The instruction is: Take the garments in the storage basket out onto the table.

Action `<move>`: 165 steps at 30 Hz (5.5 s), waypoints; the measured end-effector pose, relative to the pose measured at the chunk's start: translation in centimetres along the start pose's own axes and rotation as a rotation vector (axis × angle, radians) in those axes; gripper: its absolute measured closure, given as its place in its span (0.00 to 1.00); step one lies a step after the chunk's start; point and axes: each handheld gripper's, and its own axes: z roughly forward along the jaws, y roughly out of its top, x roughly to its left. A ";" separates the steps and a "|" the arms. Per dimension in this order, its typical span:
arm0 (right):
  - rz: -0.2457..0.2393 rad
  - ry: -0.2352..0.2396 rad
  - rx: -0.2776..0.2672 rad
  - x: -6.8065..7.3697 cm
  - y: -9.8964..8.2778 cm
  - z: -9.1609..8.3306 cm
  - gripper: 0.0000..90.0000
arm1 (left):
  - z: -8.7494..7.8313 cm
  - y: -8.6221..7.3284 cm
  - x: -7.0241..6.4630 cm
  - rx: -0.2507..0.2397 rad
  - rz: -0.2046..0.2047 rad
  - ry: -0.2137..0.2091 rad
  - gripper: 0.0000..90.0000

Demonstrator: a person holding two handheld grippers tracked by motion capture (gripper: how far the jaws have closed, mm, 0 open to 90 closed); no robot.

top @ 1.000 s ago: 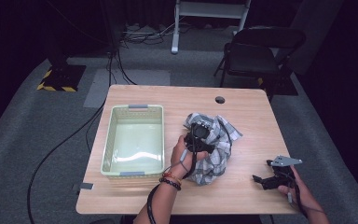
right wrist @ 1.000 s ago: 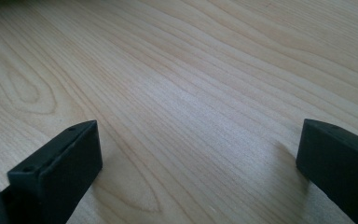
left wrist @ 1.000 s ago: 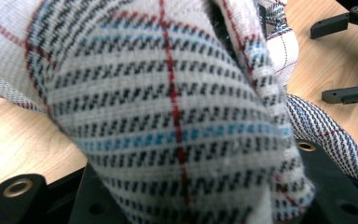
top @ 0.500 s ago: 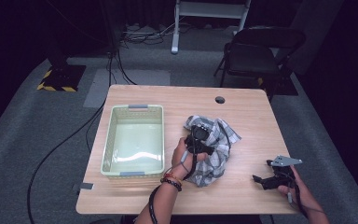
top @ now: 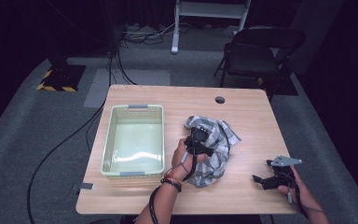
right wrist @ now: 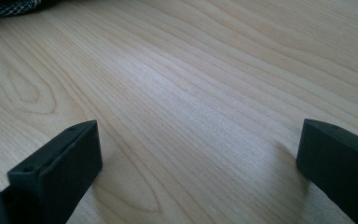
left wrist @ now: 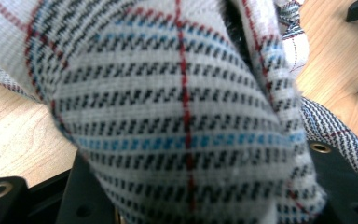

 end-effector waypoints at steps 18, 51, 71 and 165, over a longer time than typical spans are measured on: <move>0.000 0.000 0.000 0.0 0.0 0.0 0.00 | 1.7 -1.0 0.4 0.053 0.002 0.071 0.21; 0.000 0.000 0.000 0.0 0.0 0.0 0.00 | 1.3 -1.1 -0.5 0.114 0.018 0.149 0.07; 0.000 0.000 0.000 0.0 0.0 0.0 0.00 | -0.8 -1.3 -0.9 0.159 0.123 0.158 0.06; 0.001 0.000 0.000 0.0 0.0 0.0 0.00 | -9.0 -14.0 -3.2 0.084 0.568 0.131 0.06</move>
